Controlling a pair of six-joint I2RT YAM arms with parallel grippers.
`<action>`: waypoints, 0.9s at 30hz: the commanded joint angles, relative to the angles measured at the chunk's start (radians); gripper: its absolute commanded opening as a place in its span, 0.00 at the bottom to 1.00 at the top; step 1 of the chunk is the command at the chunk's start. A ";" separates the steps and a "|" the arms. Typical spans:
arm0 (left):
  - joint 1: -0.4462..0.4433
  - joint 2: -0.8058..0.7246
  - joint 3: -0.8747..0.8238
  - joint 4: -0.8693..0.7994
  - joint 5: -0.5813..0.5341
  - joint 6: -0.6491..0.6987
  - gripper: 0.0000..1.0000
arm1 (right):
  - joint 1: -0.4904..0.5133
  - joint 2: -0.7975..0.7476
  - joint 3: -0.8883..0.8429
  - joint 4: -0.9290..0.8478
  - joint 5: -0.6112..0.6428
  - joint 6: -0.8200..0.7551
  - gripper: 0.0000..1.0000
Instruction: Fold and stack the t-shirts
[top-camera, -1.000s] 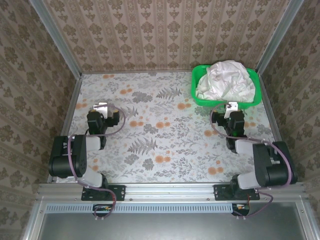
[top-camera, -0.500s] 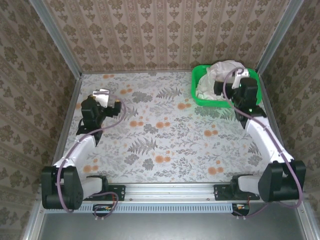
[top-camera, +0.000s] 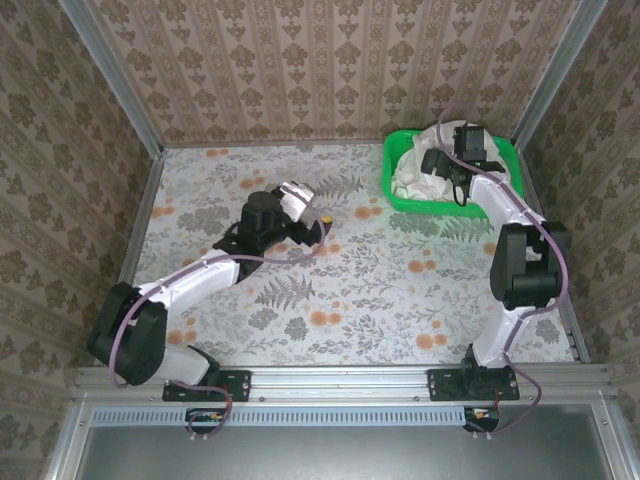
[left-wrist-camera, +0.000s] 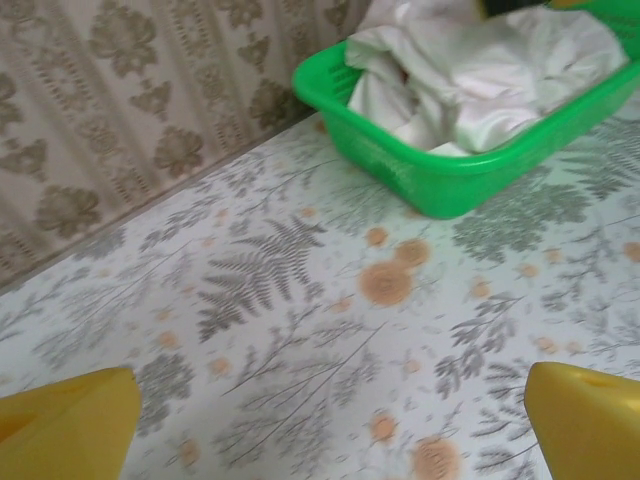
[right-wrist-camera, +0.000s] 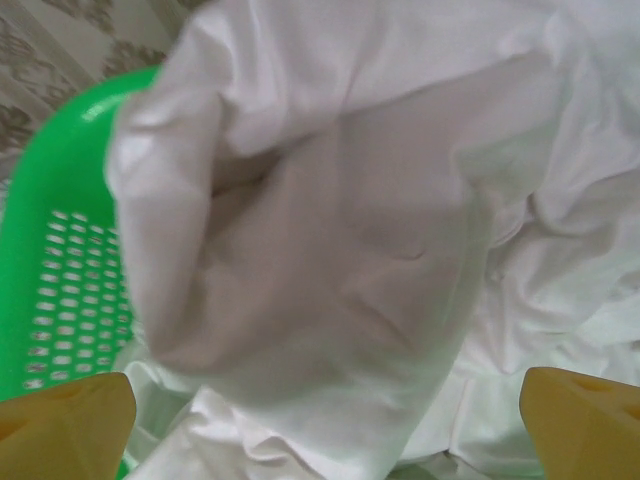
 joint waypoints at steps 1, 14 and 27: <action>-0.038 0.012 0.037 0.082 0.043 -0.034 1.00 | -0.005 0.067 0.062 -0.056 -0.008 0.063 0.92; -0.076 0.009 0.006 0.162 -0.012 -0.032 1.00 | -0.006 -0.069 0.129 -0.073 -0.097 0.066 0.00; -0.033 -0.004 0.023 0.165 -0.026 -0.070 1.00 | -0.008 -0.238 0.404 0.020 -0.320 0.105 0.00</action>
